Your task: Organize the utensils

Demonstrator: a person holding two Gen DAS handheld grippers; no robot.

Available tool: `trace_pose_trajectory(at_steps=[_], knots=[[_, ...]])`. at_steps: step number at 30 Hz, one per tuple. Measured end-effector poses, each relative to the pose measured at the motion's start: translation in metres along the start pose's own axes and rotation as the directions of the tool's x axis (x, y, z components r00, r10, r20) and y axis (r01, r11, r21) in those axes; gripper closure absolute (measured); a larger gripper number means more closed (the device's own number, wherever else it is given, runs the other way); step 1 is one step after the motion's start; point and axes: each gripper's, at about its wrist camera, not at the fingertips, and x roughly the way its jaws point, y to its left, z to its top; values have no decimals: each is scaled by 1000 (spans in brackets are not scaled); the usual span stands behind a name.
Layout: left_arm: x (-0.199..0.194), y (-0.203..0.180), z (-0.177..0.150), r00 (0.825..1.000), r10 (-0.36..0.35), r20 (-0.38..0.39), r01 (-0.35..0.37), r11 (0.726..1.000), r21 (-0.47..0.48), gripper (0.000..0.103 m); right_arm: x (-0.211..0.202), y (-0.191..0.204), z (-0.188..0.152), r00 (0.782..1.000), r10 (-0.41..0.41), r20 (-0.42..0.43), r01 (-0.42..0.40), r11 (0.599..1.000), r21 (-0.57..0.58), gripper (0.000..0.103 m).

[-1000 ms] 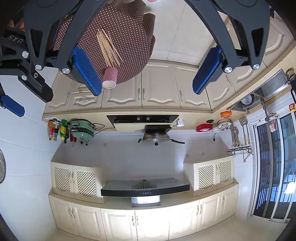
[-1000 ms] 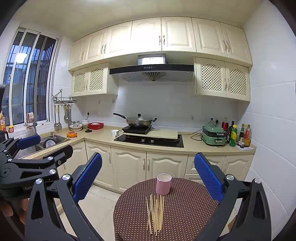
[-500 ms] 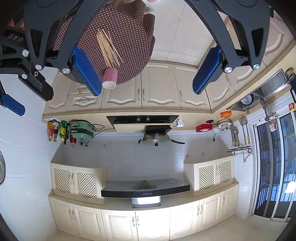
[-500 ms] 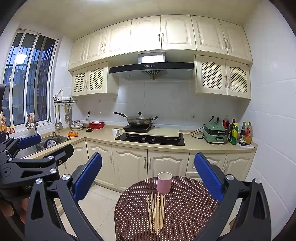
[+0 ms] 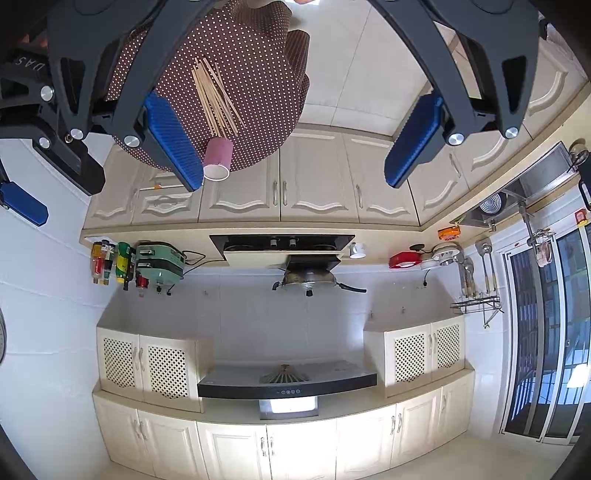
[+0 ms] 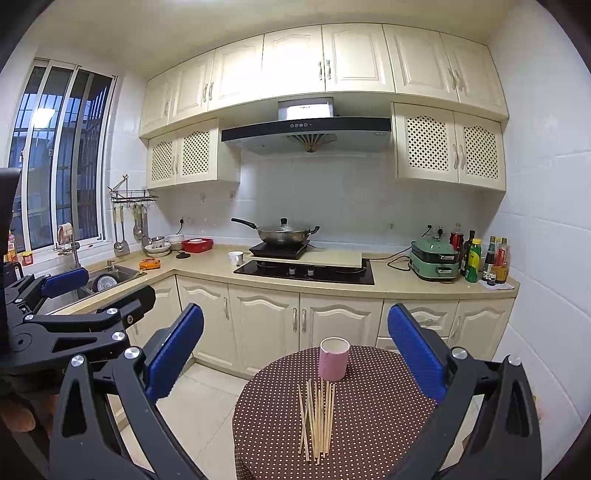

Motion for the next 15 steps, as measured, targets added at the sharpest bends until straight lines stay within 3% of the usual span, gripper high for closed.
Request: trace_pose_trajectory(at_steps=[15], knots=[[5,-10,2,1000,13,-16,-13,1000,21,6,2,-3,1,1000,2,-11,-2,1000,17,7]])
